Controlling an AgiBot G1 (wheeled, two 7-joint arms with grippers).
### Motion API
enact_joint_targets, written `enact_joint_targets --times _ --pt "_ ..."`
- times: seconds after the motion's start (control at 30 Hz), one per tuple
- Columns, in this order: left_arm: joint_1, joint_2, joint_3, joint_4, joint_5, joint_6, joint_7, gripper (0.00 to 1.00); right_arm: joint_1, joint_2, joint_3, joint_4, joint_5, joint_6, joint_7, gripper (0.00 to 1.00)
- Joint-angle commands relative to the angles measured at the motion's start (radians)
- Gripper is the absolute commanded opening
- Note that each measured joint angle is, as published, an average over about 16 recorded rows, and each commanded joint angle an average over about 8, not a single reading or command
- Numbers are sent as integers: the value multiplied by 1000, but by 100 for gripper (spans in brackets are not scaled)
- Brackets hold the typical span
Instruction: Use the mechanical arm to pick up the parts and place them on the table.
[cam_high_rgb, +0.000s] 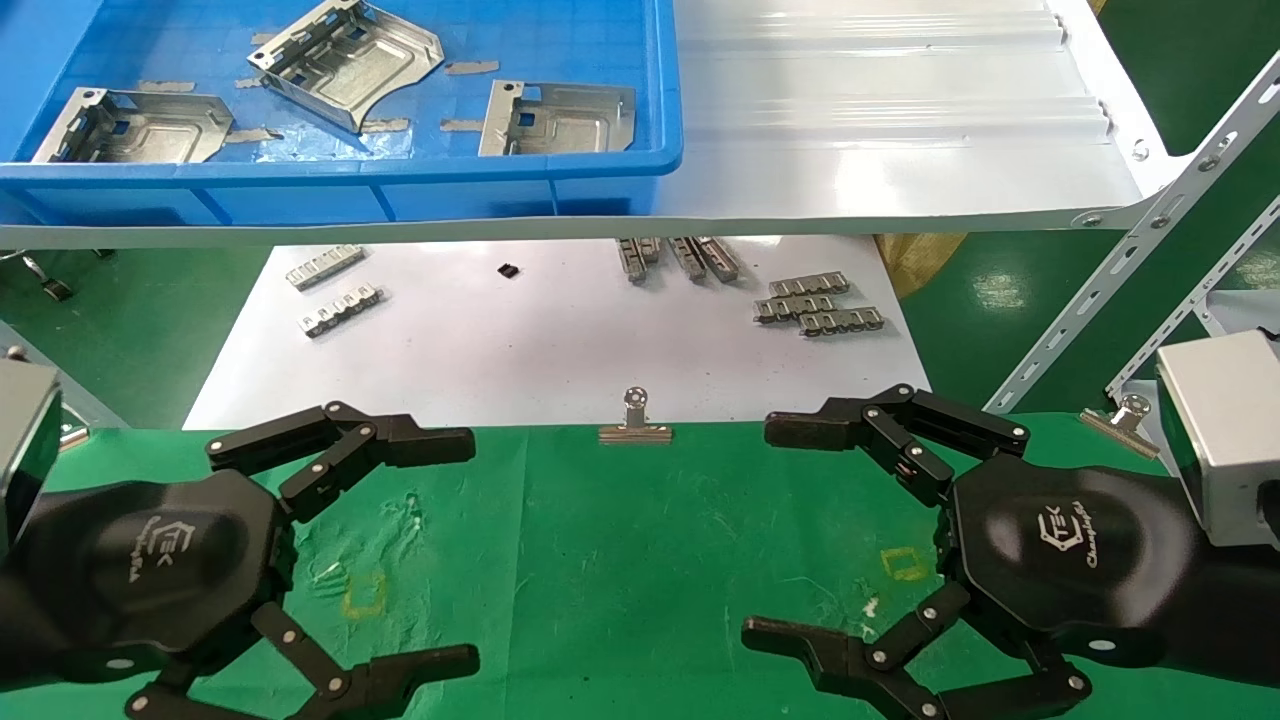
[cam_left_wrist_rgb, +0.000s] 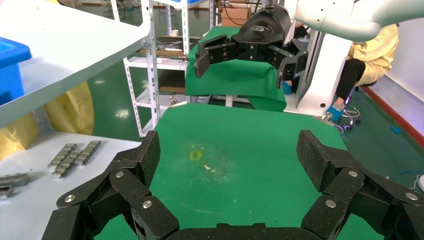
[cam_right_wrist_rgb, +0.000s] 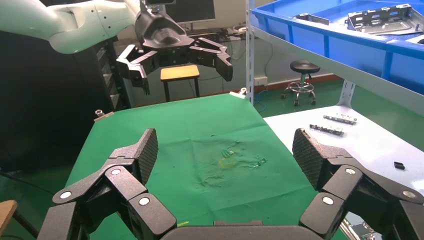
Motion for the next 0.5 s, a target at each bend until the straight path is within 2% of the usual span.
enact_joint_targets --times 0.03,0.5 --pt "0 0 0 0 0 0 0 100 0 0 0 0 0 0 0 100" --pt "0 0 0 0 0 0 0 100 0 0 0 0 0 0 0 100"
